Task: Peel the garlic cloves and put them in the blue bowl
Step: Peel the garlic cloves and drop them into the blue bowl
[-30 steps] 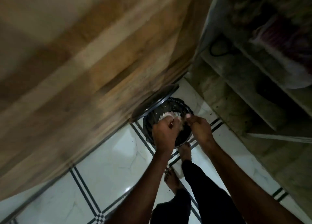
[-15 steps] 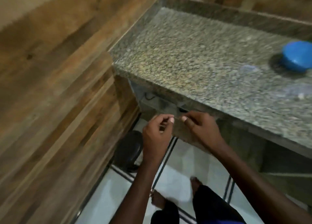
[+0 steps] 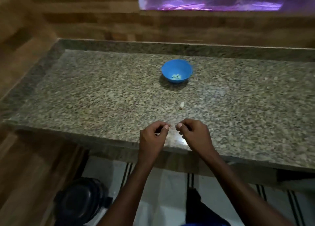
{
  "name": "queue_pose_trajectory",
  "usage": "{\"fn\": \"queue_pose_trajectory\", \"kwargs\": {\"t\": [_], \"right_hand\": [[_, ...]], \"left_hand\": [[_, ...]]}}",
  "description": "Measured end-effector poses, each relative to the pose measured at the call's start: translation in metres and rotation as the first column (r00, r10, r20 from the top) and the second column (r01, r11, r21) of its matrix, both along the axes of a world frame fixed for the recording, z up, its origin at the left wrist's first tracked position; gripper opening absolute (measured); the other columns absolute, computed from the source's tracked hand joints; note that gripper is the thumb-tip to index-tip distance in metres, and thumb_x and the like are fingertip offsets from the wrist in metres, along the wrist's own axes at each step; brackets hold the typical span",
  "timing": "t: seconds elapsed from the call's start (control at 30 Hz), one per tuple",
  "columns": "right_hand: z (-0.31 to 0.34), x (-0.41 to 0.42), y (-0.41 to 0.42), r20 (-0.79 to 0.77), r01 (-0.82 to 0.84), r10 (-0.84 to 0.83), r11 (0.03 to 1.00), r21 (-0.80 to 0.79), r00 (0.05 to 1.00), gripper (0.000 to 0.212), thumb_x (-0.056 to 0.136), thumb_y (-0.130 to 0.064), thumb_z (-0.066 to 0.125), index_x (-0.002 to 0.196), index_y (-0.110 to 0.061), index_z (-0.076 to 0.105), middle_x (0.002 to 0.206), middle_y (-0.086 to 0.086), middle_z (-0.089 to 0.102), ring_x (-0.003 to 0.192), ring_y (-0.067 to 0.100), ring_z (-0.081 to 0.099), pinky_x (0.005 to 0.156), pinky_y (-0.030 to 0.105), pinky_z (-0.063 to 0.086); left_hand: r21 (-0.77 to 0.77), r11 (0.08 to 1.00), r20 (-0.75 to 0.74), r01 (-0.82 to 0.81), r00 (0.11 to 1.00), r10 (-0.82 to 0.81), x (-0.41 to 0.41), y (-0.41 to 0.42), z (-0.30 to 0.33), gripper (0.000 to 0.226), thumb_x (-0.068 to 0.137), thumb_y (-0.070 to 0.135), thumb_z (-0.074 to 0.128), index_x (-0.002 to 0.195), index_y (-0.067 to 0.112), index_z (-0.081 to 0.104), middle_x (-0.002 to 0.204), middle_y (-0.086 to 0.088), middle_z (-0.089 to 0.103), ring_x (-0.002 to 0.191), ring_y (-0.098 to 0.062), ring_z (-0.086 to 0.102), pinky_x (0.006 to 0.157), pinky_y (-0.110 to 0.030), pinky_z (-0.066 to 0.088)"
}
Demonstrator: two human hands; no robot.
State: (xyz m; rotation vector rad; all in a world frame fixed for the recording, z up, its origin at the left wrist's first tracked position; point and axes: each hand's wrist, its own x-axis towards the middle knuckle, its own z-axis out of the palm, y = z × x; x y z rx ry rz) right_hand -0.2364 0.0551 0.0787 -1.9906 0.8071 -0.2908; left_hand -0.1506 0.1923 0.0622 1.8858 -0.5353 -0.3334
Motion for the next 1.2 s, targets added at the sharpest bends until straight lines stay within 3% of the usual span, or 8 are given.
{"fn": "queue_pose_trajectory", "kwargs": {"t": [0.23, 0.33, 0.53, 0.7, 0.87, 1.0, 1.1, 1.2], "right_hand": [[-0.03, -0.02, -0.103, -0.078, 0.098, -0.098, 0.995, 0.002, 0.992, 0.018, 0.095, -0.028, 0.061, 0.083, -0.02, 0.072, 0.074, -0.004, 0.072, 0.071, 0.014, 0.069, 0.068, 0.035, 0.057], [-0.048, -0.011, -0.131, -0.128, 0.118, -0.124, 0.991, -0.056, 0.984, 0.011, 0.094, -0.024, 0.064, 0.091, -0.021, 0.074, 0.082, -0.004, 0.073, 0.075, 0.013, 0.068, 0.063, 0.024, 0.047], [-0.081, 0.038, -0.177, -0.204, 0.153, -0.193, 0.968, -0.197, 0.96, 0.02, 0.09, -0.021, 0.065, 0.109, -0.019, 0.073, 0.098, 0.006, 0.075, 0.087, 0.025, 0.07, 0.075, 0.035, 0.057], [-0.095, 0.076, -0.201, -0.238, 0.062, -0.157, 0.929, -0.366, 0.958, 0.019, 0.089, -0.016, 0.067, 0.107, -0.013, 0.068, 0.102, 0.011, 0.066, 0.093, 0.033, 0.065, 0.075, 0.038, 0.052], [-0.1, 0.102, -0.212, -0.275, 0.047, -0.166, 0.919, -0.393, 0.947, 0.004, 0.087, -0.012, 0.062, 0.083, -0.014, 0.063, 0.084, 0.008, 0.064, 0.079, 0.033, 0.063, 0.064, 0.038, 0.051], [-0.074, 0.142, -0.209, -0.07, 0.139, -0.169, 0.939, -0.314, 0.983, 0.009, 0.088, -0.007, 0.062, 0.081, -0.011, 0.063, 0.077, 0.005, 0.065, 0.071, 0.024, 0.06, 0.06, 0.032, 0.044], [-0.05, 0.188, -0.206, 0.102, 0.18, -0.156, 0.941, -0.288, 0.982, 0.004, 0.087, -0.009, 0.07, 0.083, -0.009, 0.068, 0.08, 0.006, 0.069, 0.073, 0.021, 0.064, 0.064, 0.033, 0.051], [-0.037, 0.231, -0.207, 0.121, 0.127, -0.094, 0.942, -0.31, 0.988, 0.002, 0.087, -0.008, 0.07, 0.087, -0.008, 0.072, 0.085, 0.007, 0.073, 0.081, 0.023, 0.069, 0.072, 0.037, 0.057]], "left_hand": [[0.115, 0.991, -0.004, 0.073, 0.997, -0.073, 0.009, -0.12, -0.034, 0.011, 0.094, 0.02, 0.068, 0.1, 0.018, 0.077, 0.092, 0.011, 0.073, 0.086, -0.001, 0.067, 0.077, -0.022, 0.055], [0.254, 0.961, 0.026, 0.107, 0.993, -0.117, 0.021, -0.148, -0.056, 0.017, 0.092, 0.022, 0.068, 0.107, 0.018, 0.074, 0.098, 0.005, 0.072, 0.087, -0.007, 0.067, 0.079, -0.027, 0.054], [0.577, 0.791, 0.242, 0.204, 0.882, -0.403, 0.025, -0.159, -0.095, 0.03, 0.088, 0.016, 0.064, 0.117, 0.007, 0.065, 0.114, -0.01, 0.06, 0.107, -0.028, 0.052, 0.086, -0.039, 0.047], [0.544, 0.815, 0.349, 0.199, 0.829, -0.436, 0.029, -0.152, -0.104, 0.029, 0.088, 0.009, 0.062, 0.117, 0.008, 0.065, 0.116, -0.007, 0.061, 0.104, -0.025, 0.05, 0.083, -0.039, 0.048], [0.435, 0.897, 0.372, 0.085, 0.89, -0.265, 0.054, -0.145, -0.099, 0.016, 0.093, 0.014, 0.057, 0.101, 0.015, 0.071, 0.096, 0.0, 0.066, 0.092, -0.019, 0.056, 0.075, -0.033, 0.046], [0.404, 0.914, 0.368, -0.02, 0.919, -0.142, 0.087, -0.139, -0.098, 0.016, 0.093, 0.015, 0.056, 0.099, 0.016, 0.071, 0.093, 0.001, 0.066, 0.086, -0.016, 0.059, 0.073, -0.031, 0.047], [0.401, 0.916, 0.33, -0.014, 0.935, -0.13, 0.104, -0.141, -0.099, 0.017, 0.092, 0.012, 0.055, 0.097, 0.015, 0.071, 0.092, 0.0, 0.065, 0.086, -0.016, 0.06, 0.073, -0.032, 0.049], [0.365, 0.931, 0.239, 0.003, 0.966, -0.097, 0.114, -0.146, -0.1, 0.02, 0.093, 0.009, 0.056, 0.104, 0.014, 0.072, 0.098, 0.0, 0.068, 0.089, -0.015, 0.061, 0.078, -0.029, 0.049]]}}
